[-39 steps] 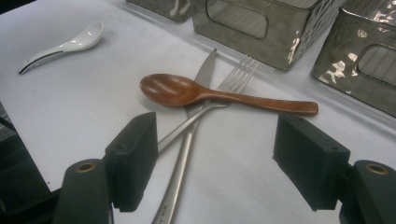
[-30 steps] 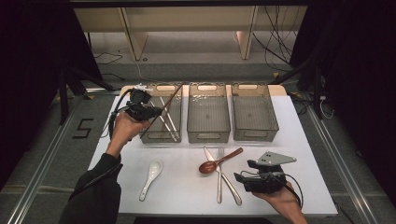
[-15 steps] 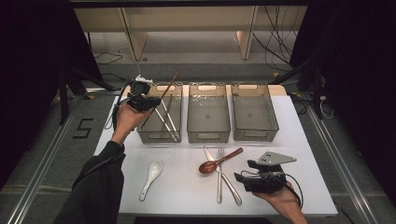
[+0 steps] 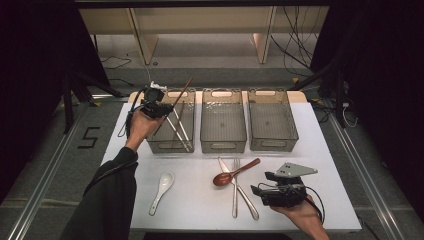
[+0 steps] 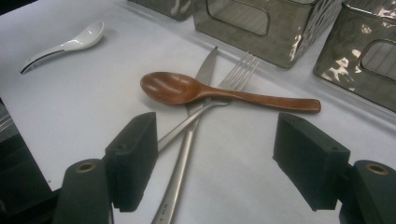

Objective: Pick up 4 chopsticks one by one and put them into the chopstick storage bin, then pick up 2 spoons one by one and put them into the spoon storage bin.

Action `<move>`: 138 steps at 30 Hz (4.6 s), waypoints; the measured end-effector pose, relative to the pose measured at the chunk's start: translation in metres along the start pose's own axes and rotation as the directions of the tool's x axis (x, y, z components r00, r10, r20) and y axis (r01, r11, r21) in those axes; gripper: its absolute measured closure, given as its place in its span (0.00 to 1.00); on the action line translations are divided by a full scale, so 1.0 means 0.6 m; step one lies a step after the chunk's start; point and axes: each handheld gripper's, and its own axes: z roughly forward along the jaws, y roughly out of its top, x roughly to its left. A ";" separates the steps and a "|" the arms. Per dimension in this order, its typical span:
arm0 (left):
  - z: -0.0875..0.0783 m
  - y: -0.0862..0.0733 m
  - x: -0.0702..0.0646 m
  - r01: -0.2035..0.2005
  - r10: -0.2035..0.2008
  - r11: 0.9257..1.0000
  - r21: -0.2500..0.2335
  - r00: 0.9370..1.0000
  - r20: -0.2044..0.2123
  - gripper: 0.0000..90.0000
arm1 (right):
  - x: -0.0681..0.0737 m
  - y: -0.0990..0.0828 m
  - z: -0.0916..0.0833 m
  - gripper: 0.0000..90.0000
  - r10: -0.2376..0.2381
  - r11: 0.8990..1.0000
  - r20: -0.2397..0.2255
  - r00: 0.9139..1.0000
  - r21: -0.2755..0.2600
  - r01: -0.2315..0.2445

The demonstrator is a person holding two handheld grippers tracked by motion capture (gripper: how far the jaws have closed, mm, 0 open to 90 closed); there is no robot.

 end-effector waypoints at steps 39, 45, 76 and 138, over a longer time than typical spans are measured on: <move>-0.007 -0.018 -0.022 0.075 -0.079 0.992 0.104 0.996 0.040 0.39 | 0.001 0.001 -0.003 0.35 0.000 1.000 0.001 1.000 -0.004 0.000; -0.038 -0.029 -0.034 0.076 -0.084 0.993 0.088 0.993 0.086 0.31 | 0.001 0.001 -0.004 0.35 0.000 1.000 0.002 1.000 -0.004 0.000; -0.114 -0.167 -0.079 0.060 -0.080 0.979 0.196 0.992 0.098 0.23 | 0.000 -0.002 -0.001 0.35 0.001 1.000 -0.004 1.000 -0.005 -0.001; -0.125 -0.291 -0.135 -0.081 0.007 0.851 0.519 0.990 0.143 0.66 | 0.002 -0.005 -0.007 0.35 0.003 0.998 0.003 1.000 -0.062 -0.003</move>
